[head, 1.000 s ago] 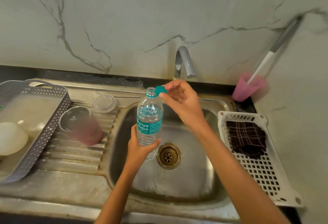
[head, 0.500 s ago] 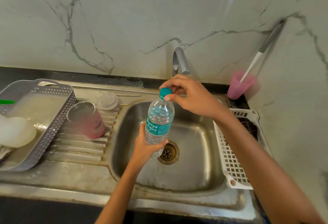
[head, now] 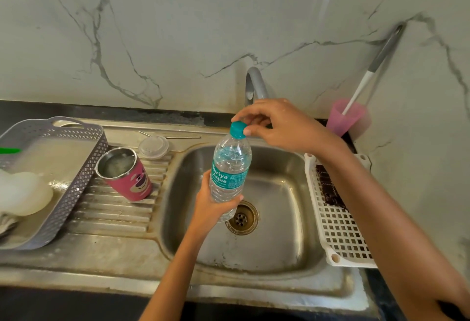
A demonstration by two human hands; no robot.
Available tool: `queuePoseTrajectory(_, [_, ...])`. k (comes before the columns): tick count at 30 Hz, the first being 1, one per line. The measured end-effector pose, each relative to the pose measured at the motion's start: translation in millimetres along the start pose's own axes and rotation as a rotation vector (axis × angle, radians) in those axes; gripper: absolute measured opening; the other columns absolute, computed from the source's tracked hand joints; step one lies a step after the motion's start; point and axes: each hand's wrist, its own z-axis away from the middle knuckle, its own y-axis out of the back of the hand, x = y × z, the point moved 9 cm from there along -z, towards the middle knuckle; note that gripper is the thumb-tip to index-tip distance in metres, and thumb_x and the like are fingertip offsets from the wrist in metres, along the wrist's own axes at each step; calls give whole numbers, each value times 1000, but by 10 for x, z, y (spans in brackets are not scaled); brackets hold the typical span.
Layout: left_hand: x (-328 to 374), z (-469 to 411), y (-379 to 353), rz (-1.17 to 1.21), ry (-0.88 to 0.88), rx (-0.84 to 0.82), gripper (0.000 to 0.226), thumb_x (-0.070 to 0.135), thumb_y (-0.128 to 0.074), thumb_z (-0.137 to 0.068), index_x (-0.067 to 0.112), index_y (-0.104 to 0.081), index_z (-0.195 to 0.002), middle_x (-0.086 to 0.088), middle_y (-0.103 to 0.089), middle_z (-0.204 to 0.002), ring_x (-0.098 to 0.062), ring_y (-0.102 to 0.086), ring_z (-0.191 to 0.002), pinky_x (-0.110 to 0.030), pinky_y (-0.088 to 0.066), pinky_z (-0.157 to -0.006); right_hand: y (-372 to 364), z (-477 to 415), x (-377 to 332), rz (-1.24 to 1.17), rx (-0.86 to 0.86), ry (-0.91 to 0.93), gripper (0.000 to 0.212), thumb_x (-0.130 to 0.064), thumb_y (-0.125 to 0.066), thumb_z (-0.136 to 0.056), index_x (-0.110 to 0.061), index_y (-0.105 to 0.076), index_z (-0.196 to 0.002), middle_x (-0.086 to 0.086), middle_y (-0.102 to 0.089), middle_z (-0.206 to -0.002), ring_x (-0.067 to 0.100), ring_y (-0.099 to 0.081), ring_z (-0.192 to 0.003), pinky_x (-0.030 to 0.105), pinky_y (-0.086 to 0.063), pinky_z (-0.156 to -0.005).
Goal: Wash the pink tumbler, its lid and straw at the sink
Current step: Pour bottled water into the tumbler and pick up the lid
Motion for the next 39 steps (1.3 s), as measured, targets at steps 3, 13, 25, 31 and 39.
queuePoseTrajectory(3, [-33, 3, 8, 5, 11, -6, 80, 11, -87, -69, 25, -41, -132, 7, -63, -118, -2, -65, -103, -13, -52, -76, -42, -22, -61, 47, -56, 33, 35, -14, -62, -93, -23, -61, -126, -7, -61, -118, 2, -57, -104, 17, -50, -91])
queuePoseTrajectory(13, [-91, -5, 43, -7, 13, 6, 75, 11, -88, -67, 25, -45, -127, 7, -66, -113, -6, -67, -100, -17, -54, -76, -212, -68, 8, 145, 0, -29, 24, -32, -57, -95, -14, -59, -112, -20, -43, -89, -1, -47, -80, 9, -34, -67])
queuePoseTrajectory(25, [-95, -19, 75, 65, 4, 41, 68, 13, -86, -70, 32, -47, -123, 7, -68, -111, -9, -68, -99, -18, -54, -77, -362, 91, 375, -154, 198, -184, 35, -33, -40, -102, -20, -54, -132, -10, -56, -116, -1, -56, -92, 12, -44, -82])
queuePoseTrajectory(31, [36, -308, 339, 5, -40, 122, 82, 48, -89, -56, 49, -41, -123, 2, -49, -131, -12, -58, -117, -32, -51, -95, -1406, 220, 940, -247, -142, -358, 77, -8, -74, -80, -25, -36, -146, -2, -49, -141, 15, -50, -126, 32, -46, -102])
queuePoseTrajectory(39, [405, -1164, 596, -142, -91, 126, 88, 39, -93, -55, 27, -42, -126, -1, -49, -126, -14, -54, -115, -31, -50, -96, -1341, -678, 818, -454, 111, -311, 87, -9, -82, -72, -21, -33, -143, 2, -52, -139, 15, -51, -123, 36, -46, -101])
